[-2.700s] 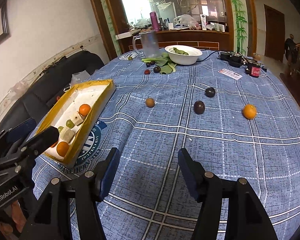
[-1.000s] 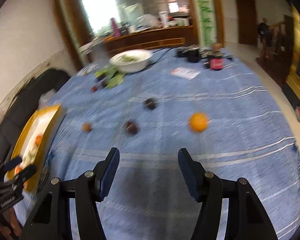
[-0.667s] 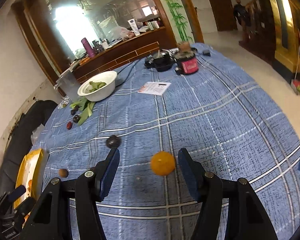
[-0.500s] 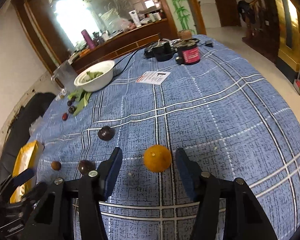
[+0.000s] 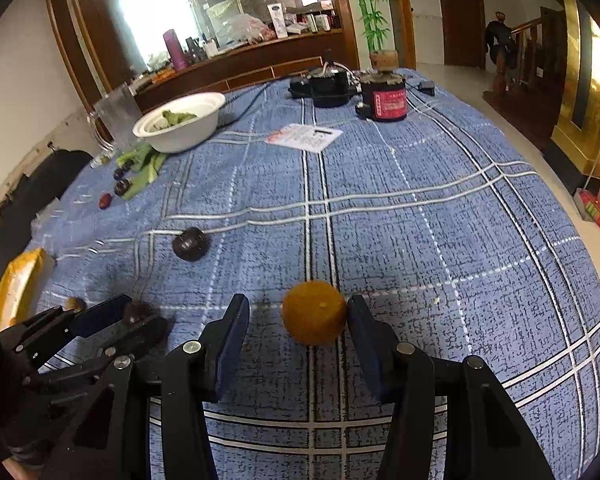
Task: Organize fruits
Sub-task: 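Grasp a dark plum with the left tool while the right tool grasps an orange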
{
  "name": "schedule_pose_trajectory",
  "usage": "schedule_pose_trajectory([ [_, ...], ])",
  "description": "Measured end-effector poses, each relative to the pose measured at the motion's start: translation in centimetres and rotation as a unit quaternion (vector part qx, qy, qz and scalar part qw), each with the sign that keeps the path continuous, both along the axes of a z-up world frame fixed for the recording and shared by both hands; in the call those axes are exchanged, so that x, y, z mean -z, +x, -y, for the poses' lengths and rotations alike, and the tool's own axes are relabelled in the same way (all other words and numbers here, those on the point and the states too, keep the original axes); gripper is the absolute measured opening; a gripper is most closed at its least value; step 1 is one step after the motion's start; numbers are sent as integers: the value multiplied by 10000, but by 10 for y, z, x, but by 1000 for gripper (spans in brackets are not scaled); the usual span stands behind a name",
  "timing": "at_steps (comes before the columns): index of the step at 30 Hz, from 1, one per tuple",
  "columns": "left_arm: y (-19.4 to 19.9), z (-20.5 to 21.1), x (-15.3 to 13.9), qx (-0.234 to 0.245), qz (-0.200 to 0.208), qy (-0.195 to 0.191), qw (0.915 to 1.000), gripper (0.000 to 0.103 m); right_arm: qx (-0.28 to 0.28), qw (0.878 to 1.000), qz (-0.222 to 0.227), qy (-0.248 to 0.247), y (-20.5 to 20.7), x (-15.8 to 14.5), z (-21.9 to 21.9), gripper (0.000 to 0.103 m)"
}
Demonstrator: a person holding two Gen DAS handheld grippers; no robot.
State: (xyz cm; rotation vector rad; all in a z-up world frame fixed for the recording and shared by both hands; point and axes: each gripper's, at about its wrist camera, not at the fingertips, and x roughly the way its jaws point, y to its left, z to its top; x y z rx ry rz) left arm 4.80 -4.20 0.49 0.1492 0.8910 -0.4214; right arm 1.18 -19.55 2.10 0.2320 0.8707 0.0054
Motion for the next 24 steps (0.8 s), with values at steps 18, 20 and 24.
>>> schedule_pose_trajectory([
  [18,-9,-27,-19,-218,259,-396,9986,24,246,9993,164,209,-9,-2,9,34],
  [20,-10,-27,-19,-204,255,-391,9987,24,234,9994,164,197,-10,-2,7,34],
  [24,-9,-29,-20,-205,167,-504,9984,24,165,9994,179,228,-10,-4,2,34],
])
